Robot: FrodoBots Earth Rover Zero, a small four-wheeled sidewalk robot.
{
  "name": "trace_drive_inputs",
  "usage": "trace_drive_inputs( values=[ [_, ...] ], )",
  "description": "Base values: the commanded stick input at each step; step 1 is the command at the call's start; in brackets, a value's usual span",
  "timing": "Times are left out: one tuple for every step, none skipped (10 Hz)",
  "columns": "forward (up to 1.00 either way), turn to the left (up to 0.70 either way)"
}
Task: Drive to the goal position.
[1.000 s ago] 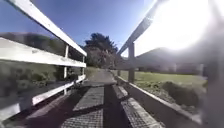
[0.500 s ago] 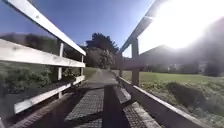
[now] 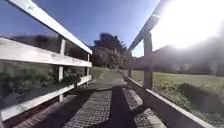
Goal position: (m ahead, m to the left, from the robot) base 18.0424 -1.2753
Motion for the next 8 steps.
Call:
trace_drive_inputs(
  values=[
    [0.50,0.11],
    [0.50,0.27],
    [0.50,0.27],
    [0.50,0.00],
    [0.50,0.00],
    [0.50,0.00],
    [0.50,0.00],
    [0.50,0.00]
  ],
)
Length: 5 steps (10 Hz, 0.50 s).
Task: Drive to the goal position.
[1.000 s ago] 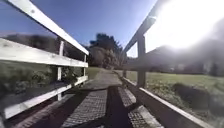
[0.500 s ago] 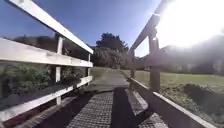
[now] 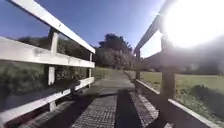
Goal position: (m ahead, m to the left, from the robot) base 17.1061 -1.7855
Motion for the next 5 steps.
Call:
trace_drive_inputs(
  values=[
    [0.50,0.00],
    [0.50,0.00],
    [0.50,0.00],
    [0.50,0.00],
    [0.50,0.00]
  ],
)
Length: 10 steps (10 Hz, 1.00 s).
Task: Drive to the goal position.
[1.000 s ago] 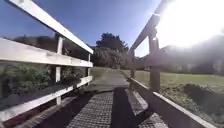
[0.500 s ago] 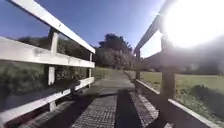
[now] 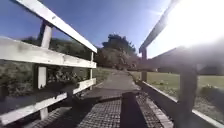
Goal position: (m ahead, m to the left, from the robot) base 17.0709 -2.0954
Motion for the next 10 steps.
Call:
trace_drive_inputs(
  values=[
    [0.50,0.00],
    [0.50,0.00],
    [0.50,-0.07],
    [0.50,-0.25],
    [0.50,-0.27],
    [0.50,-0.22],
    [0.50,-0.04],
    [0.50,0.00],
    [0.50,0.00],
    [0.50,0.00]
  ],
)
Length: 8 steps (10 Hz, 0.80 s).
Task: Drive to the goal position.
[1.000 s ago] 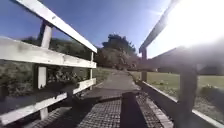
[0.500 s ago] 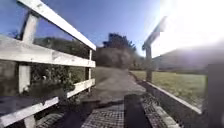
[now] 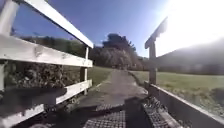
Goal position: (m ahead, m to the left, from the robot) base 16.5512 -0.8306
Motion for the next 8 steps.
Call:
trace_drive_inputs(
  values=[
    [0.50,0.00],
    [0.50,0.00],
    [0.50,0.00],
    [0.50,0.00],
    [0.50,0.00],
    [0.50,0.00],
    [0.50,0.00],
    [0.50,0.00]
  ],
)
